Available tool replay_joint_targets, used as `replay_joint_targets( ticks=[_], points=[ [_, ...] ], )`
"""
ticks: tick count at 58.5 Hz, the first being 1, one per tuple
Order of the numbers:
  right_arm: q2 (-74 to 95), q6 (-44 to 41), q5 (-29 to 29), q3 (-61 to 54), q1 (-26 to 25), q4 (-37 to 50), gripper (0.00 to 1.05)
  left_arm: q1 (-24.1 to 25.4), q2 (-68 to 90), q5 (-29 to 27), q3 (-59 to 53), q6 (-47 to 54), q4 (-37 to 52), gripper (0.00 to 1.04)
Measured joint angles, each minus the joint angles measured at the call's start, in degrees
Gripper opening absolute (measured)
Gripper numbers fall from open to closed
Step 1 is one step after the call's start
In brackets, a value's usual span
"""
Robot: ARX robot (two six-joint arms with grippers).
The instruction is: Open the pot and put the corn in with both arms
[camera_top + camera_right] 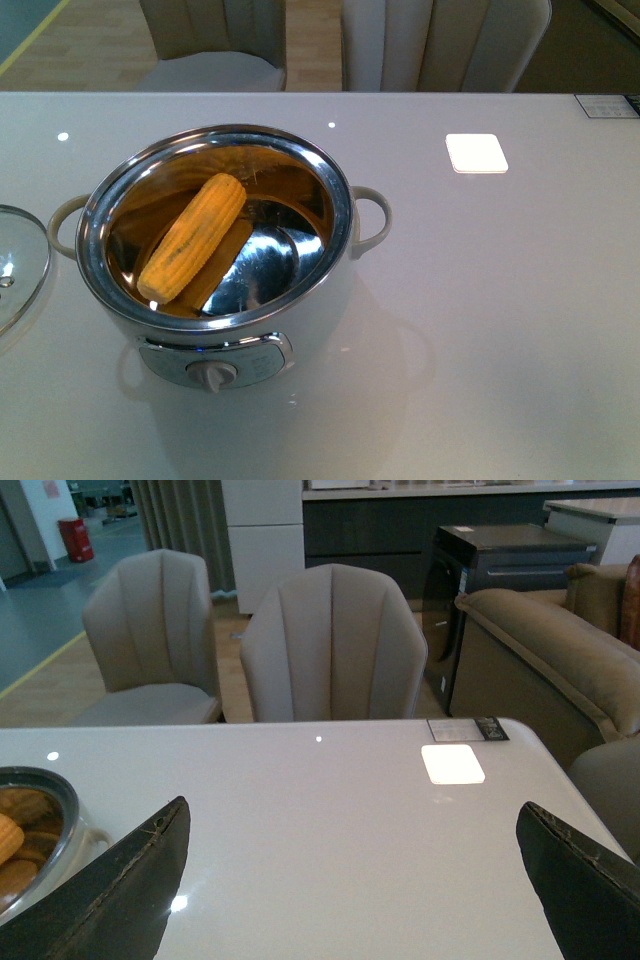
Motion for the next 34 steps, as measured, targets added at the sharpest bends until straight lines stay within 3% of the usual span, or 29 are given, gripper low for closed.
replay_joint_targets(
  ticks=[34],
  points=[
    [0.0,0.0,0.0,0.0,0.0,0.0,0.96,0.0,0.0,0.0,0.0,0.0,0.0,0.98]
  ],
)
